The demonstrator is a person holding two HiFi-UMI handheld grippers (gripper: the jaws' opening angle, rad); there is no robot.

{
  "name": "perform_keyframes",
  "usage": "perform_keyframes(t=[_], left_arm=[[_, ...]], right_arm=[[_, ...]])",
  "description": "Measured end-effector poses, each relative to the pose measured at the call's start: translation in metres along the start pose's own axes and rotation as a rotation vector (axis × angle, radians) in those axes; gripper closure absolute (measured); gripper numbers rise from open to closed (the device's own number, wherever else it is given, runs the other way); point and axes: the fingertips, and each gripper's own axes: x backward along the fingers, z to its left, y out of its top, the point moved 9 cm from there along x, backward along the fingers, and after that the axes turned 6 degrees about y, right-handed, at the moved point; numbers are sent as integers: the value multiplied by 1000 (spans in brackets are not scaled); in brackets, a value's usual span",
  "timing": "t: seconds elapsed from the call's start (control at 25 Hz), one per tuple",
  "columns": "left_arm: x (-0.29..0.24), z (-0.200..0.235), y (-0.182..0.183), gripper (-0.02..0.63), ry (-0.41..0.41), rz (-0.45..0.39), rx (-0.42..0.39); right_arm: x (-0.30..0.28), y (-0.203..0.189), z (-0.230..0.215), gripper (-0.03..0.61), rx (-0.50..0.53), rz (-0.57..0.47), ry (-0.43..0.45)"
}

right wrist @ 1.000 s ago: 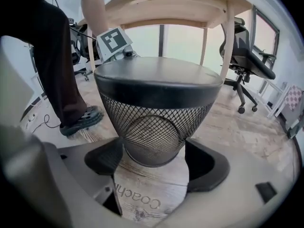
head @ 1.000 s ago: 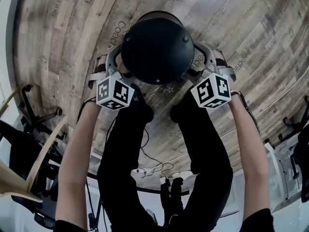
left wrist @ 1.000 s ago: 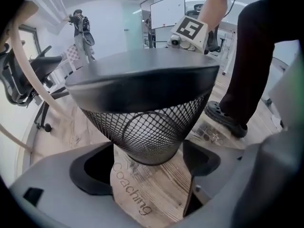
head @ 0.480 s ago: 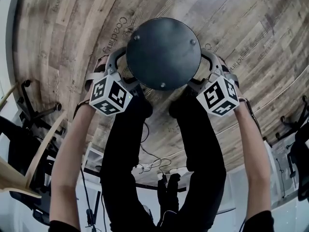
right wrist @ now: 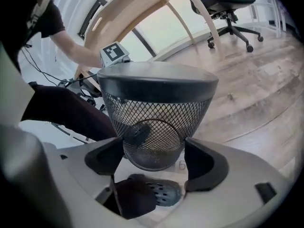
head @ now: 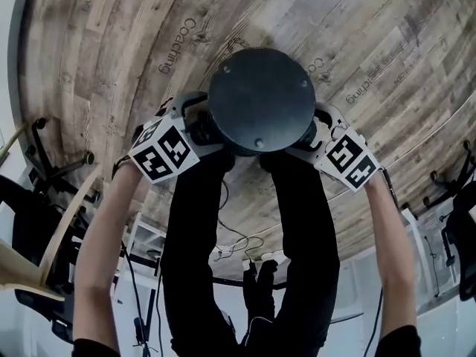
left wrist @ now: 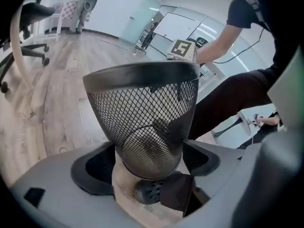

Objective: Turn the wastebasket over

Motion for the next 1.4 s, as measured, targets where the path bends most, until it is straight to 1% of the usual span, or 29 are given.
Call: perform_keyframes(t=[0.16, 0.24, 0.36, 0.56, 0.68, 0.84, 0.96, 1.08, 1.2, 1.4], left_arm=[[5, -5, -5, 172, -142, 0, 100], [8, -5, -6, 172, -193, -7, 149], [9, -3, -8, 172, -233, -7, 189], [3, 0, -11, 172, -280, 22, 242], [-1, 1, -14, 172, -325, 51, 300], [-7, 7, -19, 172, -382, 64, 396], [-12, 13, -22, 172, -462, 105, 471], [-20, 18, -29, 172, -548, 148, 542], [-33, 20, -39, 173, -623, 178, 626], [-57, 16, -53, 172, -760, 226, 740]], right_arm=[[-1, -9, 6, 192, -117, -2, 113], [-1, -11, 7, 192, -173, -1, 168], [-6, -13, 7, 192, -228, 19, 217], [-8, -16, 2, 192, -278, 25, 259], [-6, -14, -4, 192, -303, 13, 291], [-7, -11, -18, 192, -354, 17, 349], [-9, -10, -25, 192, -431, 30, 410], [-15, -11, -31, 192, -510, 22, 457], [-25, -18, -39, 192, -596, 20, 505], [-41, -33, -53, 192, -724, 53, 591]])
